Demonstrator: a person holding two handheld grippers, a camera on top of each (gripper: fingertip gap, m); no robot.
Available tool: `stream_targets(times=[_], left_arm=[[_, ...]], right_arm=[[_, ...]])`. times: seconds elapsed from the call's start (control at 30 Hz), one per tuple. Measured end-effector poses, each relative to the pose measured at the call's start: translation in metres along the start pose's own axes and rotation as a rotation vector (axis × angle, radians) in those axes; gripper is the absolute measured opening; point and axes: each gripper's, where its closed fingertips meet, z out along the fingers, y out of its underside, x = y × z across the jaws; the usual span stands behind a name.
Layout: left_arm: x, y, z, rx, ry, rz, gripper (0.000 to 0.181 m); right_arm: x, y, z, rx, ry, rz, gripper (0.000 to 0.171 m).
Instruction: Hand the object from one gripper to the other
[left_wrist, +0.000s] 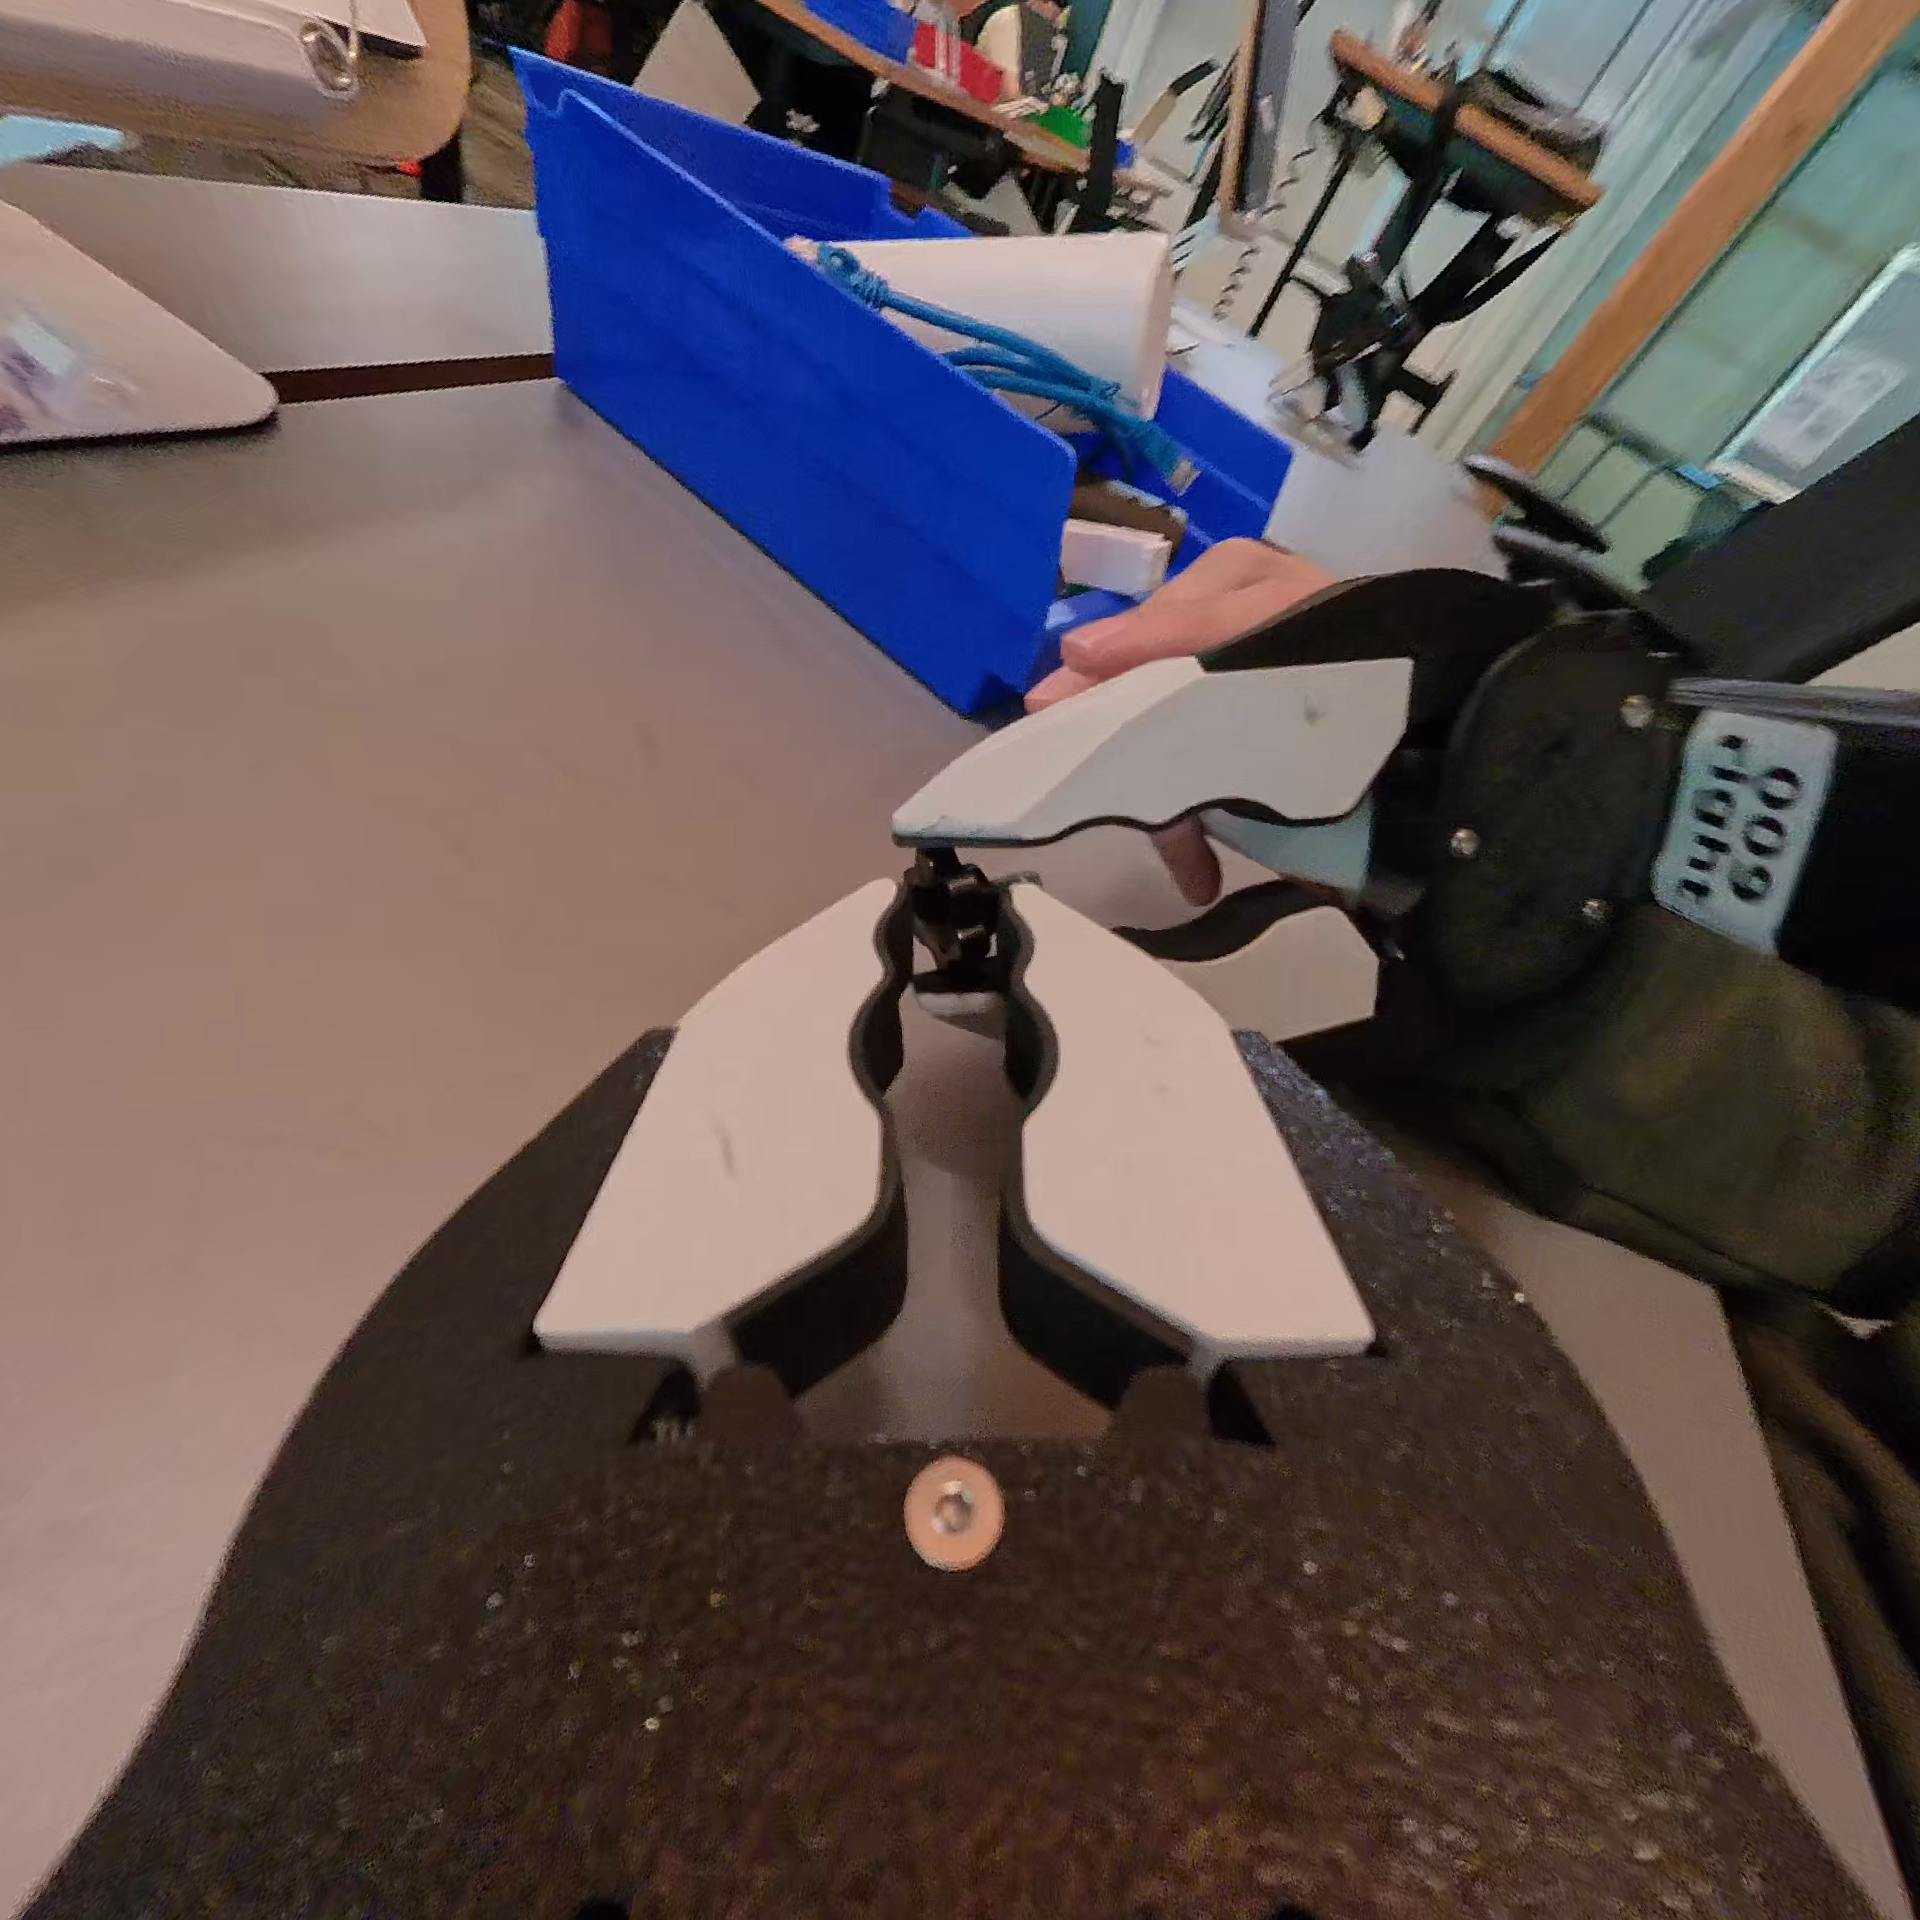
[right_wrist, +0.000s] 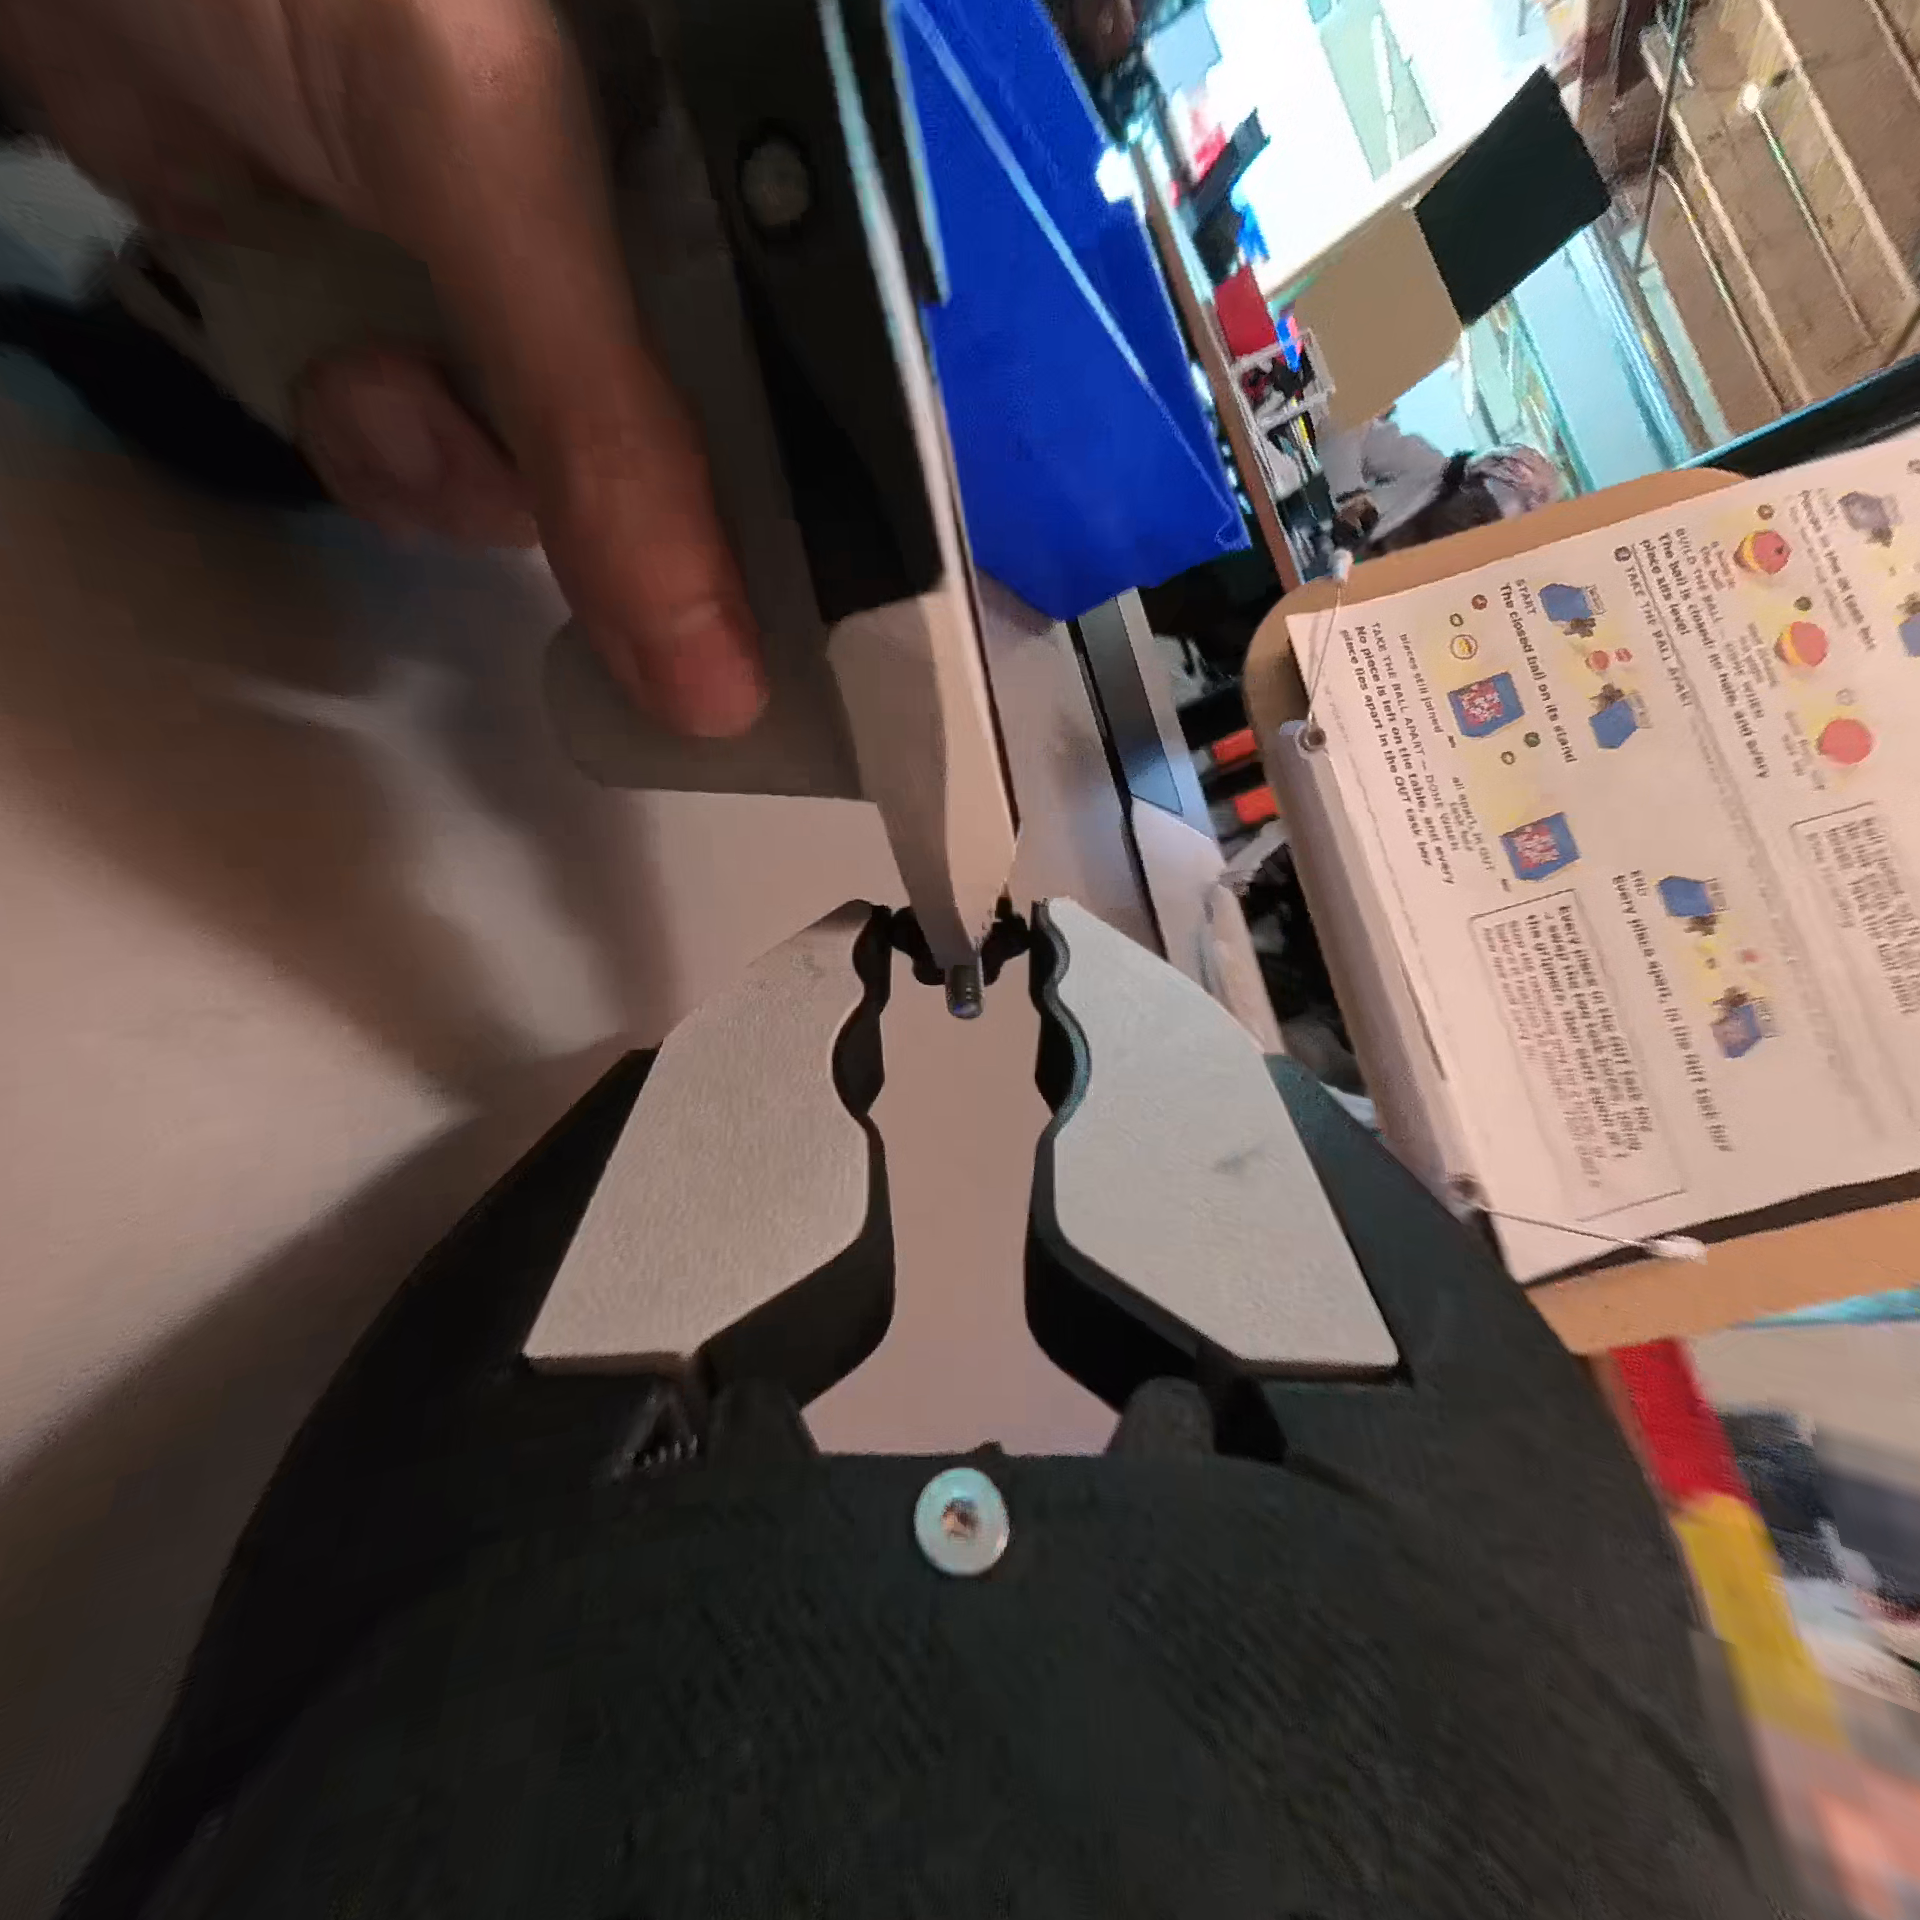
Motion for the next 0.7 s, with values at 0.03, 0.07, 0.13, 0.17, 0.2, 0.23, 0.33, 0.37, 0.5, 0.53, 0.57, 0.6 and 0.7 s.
stream_targets(times=[0.03, 0.07, 0.13, 0.17, 0.2, 0.23, 0.33, 0.37, 0.5, 0.53, 0.57, 0.6, 0.7], left_arm=[[0.002, -0.002, -0.001, 0.011, 0.023, -0.012, 0.014], [0.004, -0.003, -0.003, 0.020, 0.048, -0.022, 0.014], [0.006, -0.006, -0.007, 0.033, 0.102, -0.047, 0.014], [0.008, -0.010, -0.011, 0.052, 0.134, -0.068, 0.014], [0.011, -0.015, -0.015, 0.088, 0.185, -0.099, 0.014], [0.016, -0.021, -0.020, 0.129, 0.259, -0.142, 0.014], [0.035, -0.033, -0.037, 0.175, 0.532, -0.324, 0.014], [0.041, -0.034, -0.041, 0.178, 0.599, -0.357, 0.014], [0.060, -0.027, -0.047, 0.102, 0.765, -0.417, 0.015], [0.063, -0.024, -0.047, 0.078, 0.786, -0.423, 0.015], [0.065, -0.021, -0.045, 0.054, 0.792, -0.423, 0.015], [0.067, -0.018, -0.045, 0.039, 0.796, -0.416, 0.015], [0.071, -0.017, -0.046, 0.029, 0.821, -0.413, 0.015]], right_arm=[[0.001, -0.003, -0.002, 0.040, -0.012, 0.043, 0.025], [0.003, -0.006, -0.005, 0.082, -0.020, 0.077, 0.025], [0.006, -0.011, -0.009, 0.156, -0.031, 0.159, 0.034], [0.007, -0.014, -0.010, 0.190, -0.051, 0.214, 0.039], [0.006, -0.019, -0.012, 0.234, -0.088, 0.272, 0.043], [0.006, -0.025, -0.015, 0.286, -0.120, 0.331, 0.048], [0.014, -0.042, -0.026, 0.447, -0.147, 0.464, 0.053], [0.016, -0.045, -0.029, 0.477, -0.141, 0.462, 0.053], [0.010, -0.059, -0.038, 0.559, -0.155, 0.382, 0.059], [0.009, -0.064, -0.042, 0.595, -0.168, 0.383, 0.058], [0.008, -0.069, -0.046, 0.631, -0.192, 0.392, 0.058], [0.006, -0.073, -0.050, 0.657, -0.219, 0.403, 0.057], [0.000, -0.072, -0.050, 0.651, -0.266, 0.381, 0.046]])
